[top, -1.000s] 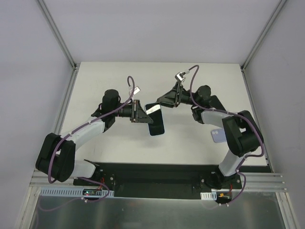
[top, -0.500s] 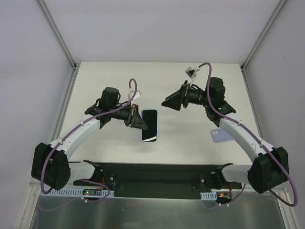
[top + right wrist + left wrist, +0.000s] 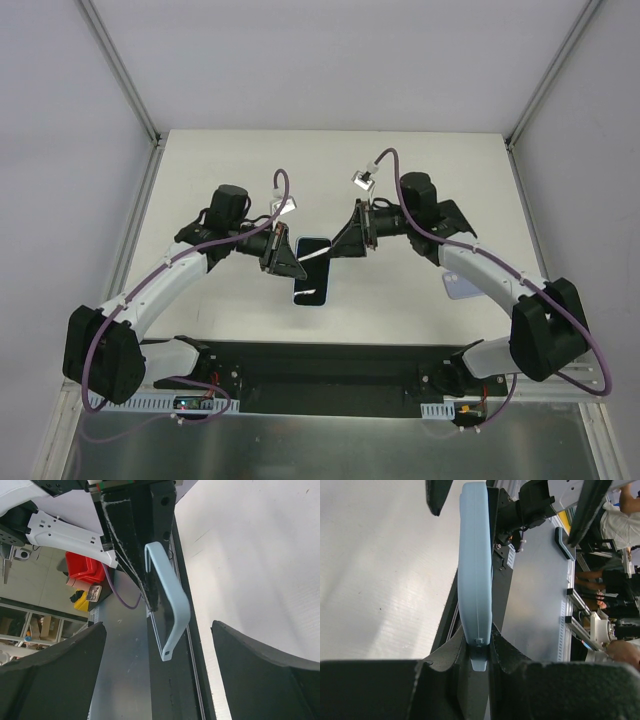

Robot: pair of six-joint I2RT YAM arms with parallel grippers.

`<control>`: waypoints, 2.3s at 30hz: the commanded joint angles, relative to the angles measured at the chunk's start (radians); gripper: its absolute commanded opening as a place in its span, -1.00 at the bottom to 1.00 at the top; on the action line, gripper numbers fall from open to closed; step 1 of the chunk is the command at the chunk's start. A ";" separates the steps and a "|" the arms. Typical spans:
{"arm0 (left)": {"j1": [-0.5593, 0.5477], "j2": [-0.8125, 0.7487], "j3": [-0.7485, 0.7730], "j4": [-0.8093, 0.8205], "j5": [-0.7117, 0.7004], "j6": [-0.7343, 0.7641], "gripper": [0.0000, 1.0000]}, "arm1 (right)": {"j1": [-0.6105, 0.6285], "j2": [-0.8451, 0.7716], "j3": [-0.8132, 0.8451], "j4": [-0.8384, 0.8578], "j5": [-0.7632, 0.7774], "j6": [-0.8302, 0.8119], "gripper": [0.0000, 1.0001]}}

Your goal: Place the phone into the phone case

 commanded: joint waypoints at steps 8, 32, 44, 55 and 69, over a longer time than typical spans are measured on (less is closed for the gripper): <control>-0.013 0.006 0.024 0.003 0.107 0.041 -1.00 | 0.021 0.046 0.072 0.041 -0.032 -0.025 0.52; -0.013 0.081 0.096 -0.065 0.019 0.011 -1.00 | 0.107 -0.060 0.015 0.062 0.196 -0.004 -0.88; -0.013 0.049 0.080 -0.063 -0.082 0.011 -1.00 | 0.115 -0.002 0.056 0.013 0.153 0.010 -0.97; 0.076 0.127 0.092 -0.083 -0.157 -0.030 -1.00 | 0.043 -0.100 0.044 -0.303 0.611 0.045 0.69; 0.231 0.639 0.625 -0.529 -0.363 0.180 -1.00 | -0.016 -0.313 -0.079 -0.524 0.759 0.012 0.92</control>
